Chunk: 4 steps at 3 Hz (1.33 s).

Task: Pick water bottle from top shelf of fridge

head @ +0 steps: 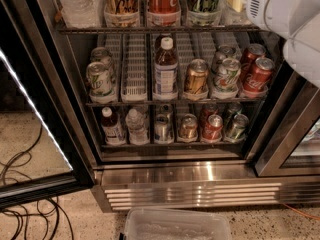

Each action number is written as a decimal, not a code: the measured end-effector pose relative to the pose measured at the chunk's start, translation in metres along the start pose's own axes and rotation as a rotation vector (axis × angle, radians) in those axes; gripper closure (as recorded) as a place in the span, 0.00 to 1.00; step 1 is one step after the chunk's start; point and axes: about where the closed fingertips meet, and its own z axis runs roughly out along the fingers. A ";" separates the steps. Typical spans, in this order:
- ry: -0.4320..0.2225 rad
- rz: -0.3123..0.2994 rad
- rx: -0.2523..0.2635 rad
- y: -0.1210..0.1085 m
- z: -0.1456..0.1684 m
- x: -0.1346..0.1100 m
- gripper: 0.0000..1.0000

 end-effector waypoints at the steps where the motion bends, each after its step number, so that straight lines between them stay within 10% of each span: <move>1: 0.002 0.015 0.004 0.003 0.009 0.005 0.47; 4: -0.019 0.005 0.097 -0.003 0.008 0.009 0.30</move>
Offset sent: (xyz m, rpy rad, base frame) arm 0.0132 0.0154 -0.0405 0.0375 -0.0110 -0.0507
